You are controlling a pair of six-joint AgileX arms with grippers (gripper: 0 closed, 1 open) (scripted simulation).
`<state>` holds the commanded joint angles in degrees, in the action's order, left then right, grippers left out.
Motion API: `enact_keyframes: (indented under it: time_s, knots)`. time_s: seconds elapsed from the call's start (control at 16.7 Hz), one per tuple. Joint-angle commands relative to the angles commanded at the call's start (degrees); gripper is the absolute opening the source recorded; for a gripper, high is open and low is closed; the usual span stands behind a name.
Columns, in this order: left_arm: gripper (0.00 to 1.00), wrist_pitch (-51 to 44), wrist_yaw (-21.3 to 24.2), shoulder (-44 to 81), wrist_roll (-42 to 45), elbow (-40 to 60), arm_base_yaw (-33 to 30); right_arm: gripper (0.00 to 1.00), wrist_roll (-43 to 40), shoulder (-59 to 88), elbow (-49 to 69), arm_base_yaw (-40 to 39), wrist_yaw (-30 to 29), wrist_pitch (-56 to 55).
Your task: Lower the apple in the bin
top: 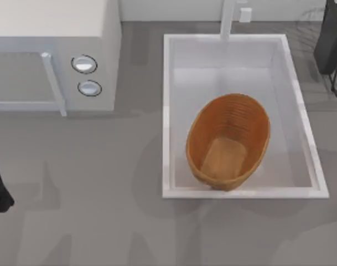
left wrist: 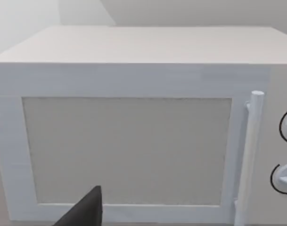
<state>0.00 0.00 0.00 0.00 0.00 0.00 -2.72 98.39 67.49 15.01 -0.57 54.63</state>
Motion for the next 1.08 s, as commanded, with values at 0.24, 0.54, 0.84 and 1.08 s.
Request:
enact_keyframes:
  time_s: [0.24,0.54,0.84,1.08]
  knots:
    - [1.0,0.0,0.0,0.0,0.0,0.0,0.0,1.0,-0.17,6.17,5.08,1.05,0.01,3.36]
    - [1.0,0.0,0.0,0.0,0.0,0.0,0.0,1.0,-0.16,6.18,5.07,0.78,0.01,3.32]
    - [1.0,0.0,0.0,0.0,0.0,0.0,0.0,1.0,-0.04,9.05,1.36,0.98,0.0,-3.21]
    - [1.0,0.0,0.0,0.0,0.0,0.0,0.0,1.0,-0.09,12.59,-2.88,1.08,-0.02,-11.11]
